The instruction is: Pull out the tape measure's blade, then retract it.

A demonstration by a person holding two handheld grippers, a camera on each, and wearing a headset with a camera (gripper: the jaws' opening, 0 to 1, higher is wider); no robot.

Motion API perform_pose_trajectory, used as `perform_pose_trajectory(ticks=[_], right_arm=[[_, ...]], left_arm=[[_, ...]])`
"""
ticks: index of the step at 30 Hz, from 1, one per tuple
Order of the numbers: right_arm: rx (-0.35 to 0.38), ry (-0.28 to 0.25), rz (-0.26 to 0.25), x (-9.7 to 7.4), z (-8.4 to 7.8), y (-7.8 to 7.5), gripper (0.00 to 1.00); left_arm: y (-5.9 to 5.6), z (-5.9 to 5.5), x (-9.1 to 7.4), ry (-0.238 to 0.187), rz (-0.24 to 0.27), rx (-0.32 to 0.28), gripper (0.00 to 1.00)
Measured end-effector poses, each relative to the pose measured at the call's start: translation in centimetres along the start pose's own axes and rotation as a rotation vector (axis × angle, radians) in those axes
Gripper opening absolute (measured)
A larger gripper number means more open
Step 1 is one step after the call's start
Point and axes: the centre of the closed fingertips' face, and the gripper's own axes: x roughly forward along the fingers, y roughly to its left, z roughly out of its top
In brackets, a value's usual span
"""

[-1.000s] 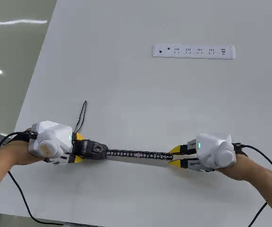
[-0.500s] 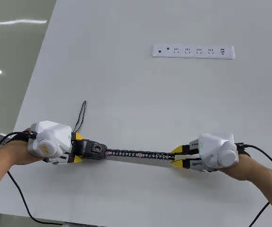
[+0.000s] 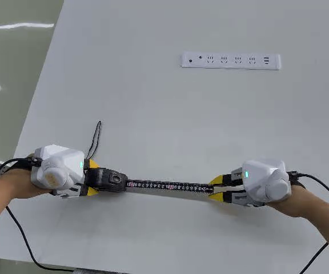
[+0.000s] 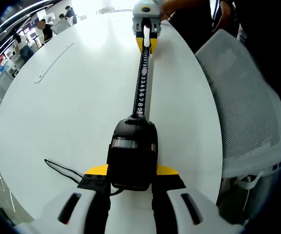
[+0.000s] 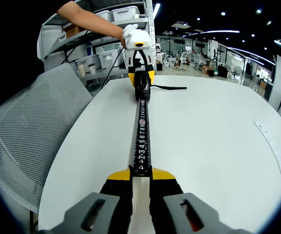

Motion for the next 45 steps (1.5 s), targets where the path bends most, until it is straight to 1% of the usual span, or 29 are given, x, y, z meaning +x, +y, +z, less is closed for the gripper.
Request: perform_pose_trajectory(ticks=[13, 28, 36, 45], right_arm=[[0.013, 0.007, 0.002, -0.7, -0.8, 0.1, 0.10], [0.025, 0.019, 0.001, -1.4, -1.7, 0.3, 0.10], [0.028, 0.024, -0.002, -1.8, -2.0, 0.2, 0.10], [0.031, 0.032, -0.001, -2.2, -2.4, 0.0, 0.10]], left_arm=[[-0.1, 0.3, 0.0, -0.001, -0.001, 0.001, 0.29], [0.0, 0.2, 0.3, -0.003, -0.003, 0.001, 0.29], [-0.4, 1.0, -0.3, -0.002, -0.004, 0.001, 0.29], [-0.5, 1.3, -0.5, 0.000, -0.004, 0.000, 0.29]])
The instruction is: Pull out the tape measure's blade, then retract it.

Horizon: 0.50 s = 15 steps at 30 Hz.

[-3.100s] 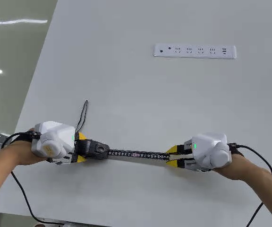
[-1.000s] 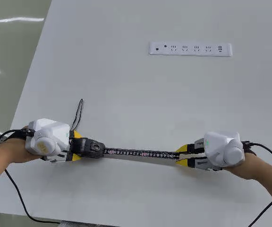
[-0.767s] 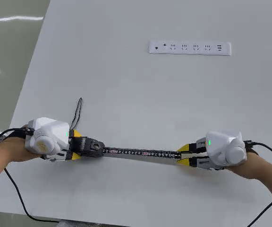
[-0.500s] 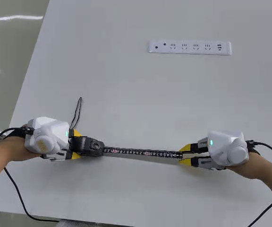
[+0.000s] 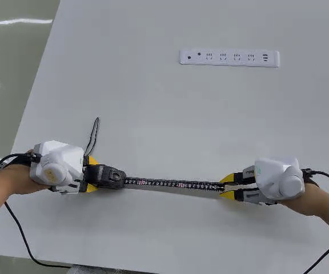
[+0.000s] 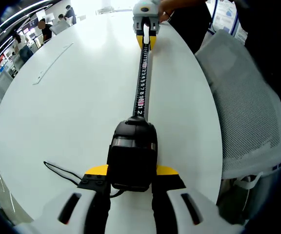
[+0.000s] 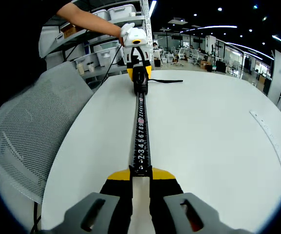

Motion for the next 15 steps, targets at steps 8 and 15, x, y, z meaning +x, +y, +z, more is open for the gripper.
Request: perform_pose_trajectory(ticks=[8, 15], right_arm=[[0.002, 0.012, 0.000, 0.06, -0.22, 0.09, 0.10], [0.002, 0.045, -0.004, 0.36, -0.44, -0.02, 0.11]], left_arm=[[0.16, -0.11, 0.40, 0.003, 0.000, 0.003, 0.29], [0.37, -0.52, 0.83, 0.010, 0.003, -0.003, 0.29]])
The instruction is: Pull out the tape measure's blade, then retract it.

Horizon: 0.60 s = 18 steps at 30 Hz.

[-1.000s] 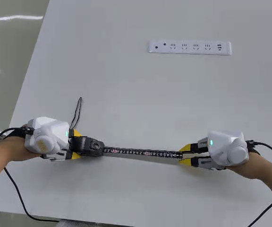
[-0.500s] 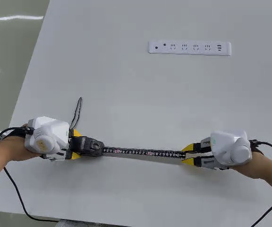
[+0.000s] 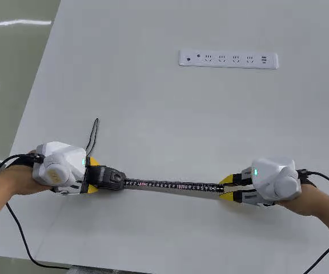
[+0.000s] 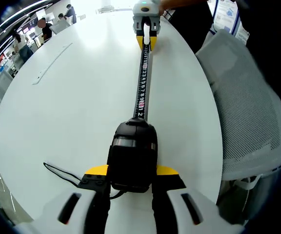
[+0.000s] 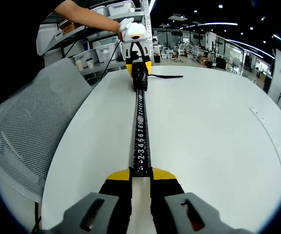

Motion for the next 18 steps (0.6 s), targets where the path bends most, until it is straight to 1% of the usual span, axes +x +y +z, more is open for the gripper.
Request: perform_pose_trajectory(ticks=[9, 14, 15, 18], right_arm=[[0.003, 0.045, -0.012, 0.50, -0.50, 0.02, 0.13], [0.005, 0.054, -0.032, 0.74, -0.79, -0.16, 0.13], [-0.004, 0.045, -0.033, 0.75, -0.74, -0.12, 0.14], [0.009, 0.047, -0.060, 0.52, -0.89, -0.54, 0.14]], left_arm=[[0.09, -0.25, 0.21, 0.012, 0.008, -0.010, 0.29], [0.11, -0.36, 0.31, 0.014, 0.009, -0.016, 0.30], [0.12, -0.37, 0.33, 0.014, 0.009, -0.018, 0.30], [0.12, -0.39, 0.33, 0.014, 0.010, -0.023, 0.30]])
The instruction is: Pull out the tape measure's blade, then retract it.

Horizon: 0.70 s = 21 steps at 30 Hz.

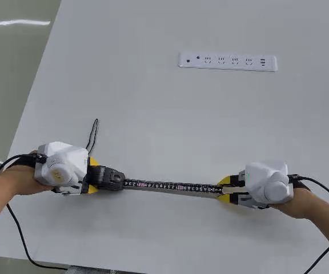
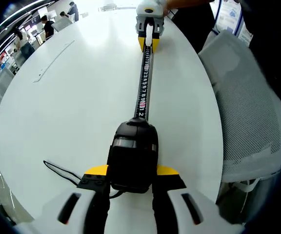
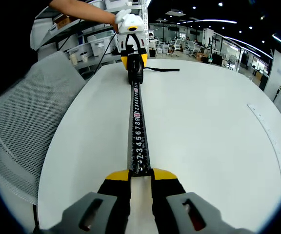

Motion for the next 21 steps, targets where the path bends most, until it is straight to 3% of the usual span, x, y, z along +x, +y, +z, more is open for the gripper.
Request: perform_pose_trajectory(ticks=[6, 11, 21], right_arm=[[0.016, -0.021, -0.009, 0.2, 0.6, 0.3, 0.23], [0.007, -0.016, -0.009, 0.6, 0.9, 0.5, 0.25], [0.055, -0.007, -0.044, 0.0, 0.7, 0.4, 0.34]], left_arm=[[0.0, 0.0, 0.1, 0.001, 0.004, -0.012, 0.30], [0.0, -0.2, 0.6, 0.032, 0.023, 0.026, 0.31], [-0.5, 0.6, 0.0, 0.005, 0.030, 0.001, 0.39]])
